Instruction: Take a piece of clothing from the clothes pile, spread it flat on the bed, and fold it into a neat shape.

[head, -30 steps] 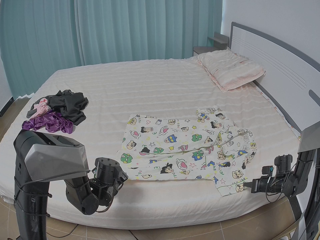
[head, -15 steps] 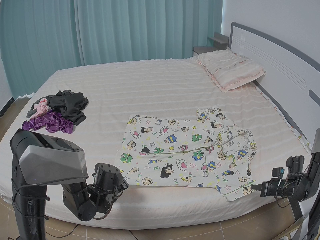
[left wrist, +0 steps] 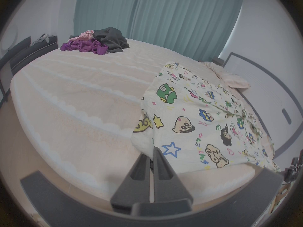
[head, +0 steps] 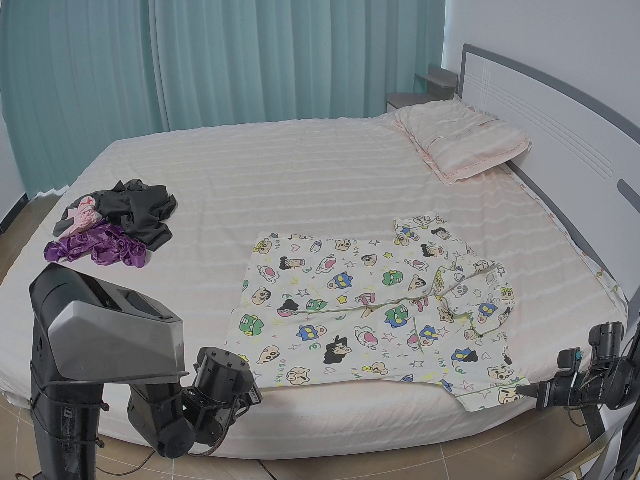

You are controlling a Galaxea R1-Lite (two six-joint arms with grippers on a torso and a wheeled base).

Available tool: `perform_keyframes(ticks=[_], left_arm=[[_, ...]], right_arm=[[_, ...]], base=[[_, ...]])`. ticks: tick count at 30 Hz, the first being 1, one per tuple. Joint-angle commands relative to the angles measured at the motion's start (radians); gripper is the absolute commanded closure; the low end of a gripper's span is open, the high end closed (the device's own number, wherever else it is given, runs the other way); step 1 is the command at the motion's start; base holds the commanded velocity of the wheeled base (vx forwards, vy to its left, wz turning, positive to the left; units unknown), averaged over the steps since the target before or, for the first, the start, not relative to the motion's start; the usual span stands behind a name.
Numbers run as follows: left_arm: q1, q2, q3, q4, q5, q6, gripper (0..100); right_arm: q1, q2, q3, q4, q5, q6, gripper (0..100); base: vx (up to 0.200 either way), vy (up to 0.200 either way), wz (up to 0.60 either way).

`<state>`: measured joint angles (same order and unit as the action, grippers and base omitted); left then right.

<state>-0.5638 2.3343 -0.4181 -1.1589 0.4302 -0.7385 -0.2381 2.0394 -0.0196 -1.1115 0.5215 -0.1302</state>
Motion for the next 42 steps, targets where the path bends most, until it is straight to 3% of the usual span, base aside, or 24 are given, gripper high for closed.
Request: perform_keyframes(ticks=[1, 8, 13, 23, 35, 42], left_arm=[[-0.028, 0.019, 0.022, 0.001, 0.001, 0.030, 100], [-0.048, 0.031, 0.022, -0.005, -0.001, 0.068, 100], [-0.105, 0.039, 0.051, -0.005, -0.001, 0.071, 100], [-0.128, 0.022, 0.128, -0.008, -0.004, 0.102, 100], [-0.128, -0.076, 0.199, -0.011, -0.024, 0.102, 100], [-0.113, -0.093, 0.127, -0.010, -0.022, 0.094, 100]], right_arm=[[-0.018, -0.062, 0.020, 0.084, 0.025, -0.034, 100], [-0.018, -0.111, 0.020, 0.229, 0.035, -0.120, 100], [-0.067, -0.111, 0.020, 0.314, 0.031, -0.235, 100], [-0.119, -0.142, 0.020, 0.463, 0.031, -0.371, 100], [-0.124, -0.223, 0.020, 0.550, 0.034, -0.439, 100], [-0.118, -0.281, 0.004, 0.556, 0.048, -0.433, 100]], base=[[0.000, 0.000, 0.00], [0.000, 0.000, 0.00], [0.000, 0.000, 0.00], [0.000, 0.000, 0.00], [0.000, 0.000, 0.00], [0.000, 0.000, 0.00]])
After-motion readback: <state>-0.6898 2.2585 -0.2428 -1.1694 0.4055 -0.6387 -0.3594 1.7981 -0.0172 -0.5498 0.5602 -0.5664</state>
